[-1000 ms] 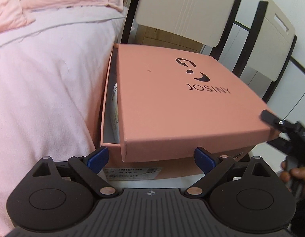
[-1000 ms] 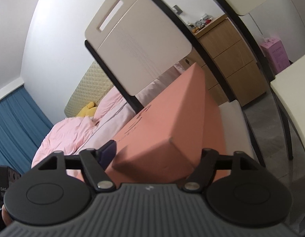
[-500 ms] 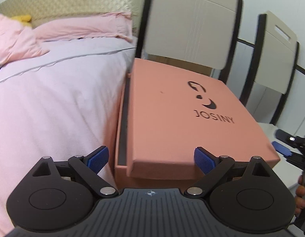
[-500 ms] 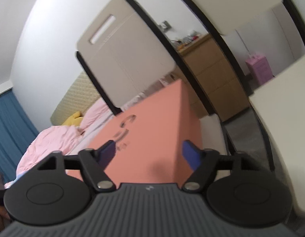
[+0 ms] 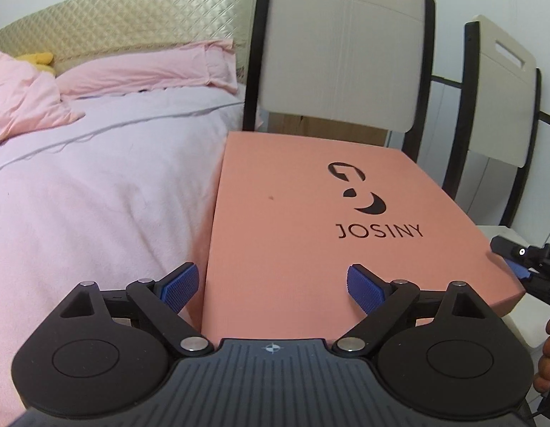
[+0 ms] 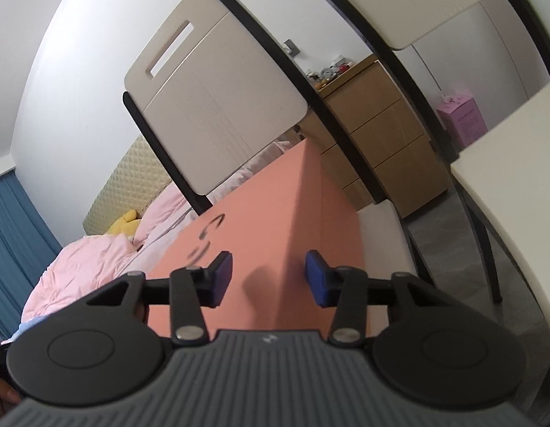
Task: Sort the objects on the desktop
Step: 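Press the lid down flat onto the box with both tools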
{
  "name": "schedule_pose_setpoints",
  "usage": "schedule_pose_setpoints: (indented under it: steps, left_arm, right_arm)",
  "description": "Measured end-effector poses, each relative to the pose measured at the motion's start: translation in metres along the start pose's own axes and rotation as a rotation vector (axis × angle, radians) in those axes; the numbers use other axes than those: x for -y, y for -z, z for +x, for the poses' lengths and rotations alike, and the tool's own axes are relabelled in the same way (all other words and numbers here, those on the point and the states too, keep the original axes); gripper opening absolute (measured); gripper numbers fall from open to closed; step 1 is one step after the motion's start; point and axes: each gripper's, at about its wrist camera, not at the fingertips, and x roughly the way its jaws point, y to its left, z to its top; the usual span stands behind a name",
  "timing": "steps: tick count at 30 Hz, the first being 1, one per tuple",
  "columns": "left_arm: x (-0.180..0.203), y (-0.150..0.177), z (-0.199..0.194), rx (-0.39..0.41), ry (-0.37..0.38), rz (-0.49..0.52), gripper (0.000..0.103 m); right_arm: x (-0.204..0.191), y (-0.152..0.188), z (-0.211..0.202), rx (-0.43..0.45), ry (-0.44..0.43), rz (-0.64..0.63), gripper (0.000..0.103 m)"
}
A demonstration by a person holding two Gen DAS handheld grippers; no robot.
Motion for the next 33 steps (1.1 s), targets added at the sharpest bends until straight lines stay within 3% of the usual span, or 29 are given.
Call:
schedule_pose_setpoints:
  steps: [14,24,33]
  left_arm:
    - [-0.001,0.003,0.008,-0.06,0.012,0.011,0.096]
    - [-0.001,-0.001,0.013,-0.086,0.029,0.003,0.101]
    - [-0.002,-0.016,0.023,-0.093,0.034,-0.036,0.1]
  right_arm:
    - [-0.01,0.001,0.021,-0.026,0.047,-0.087,0.049]
    - [-0.003,0.019,0.01,0.038,0.025,-0.011,0.052]
    - [0.0,0.007,0.023,0.059,0.022,0.017,0.052]
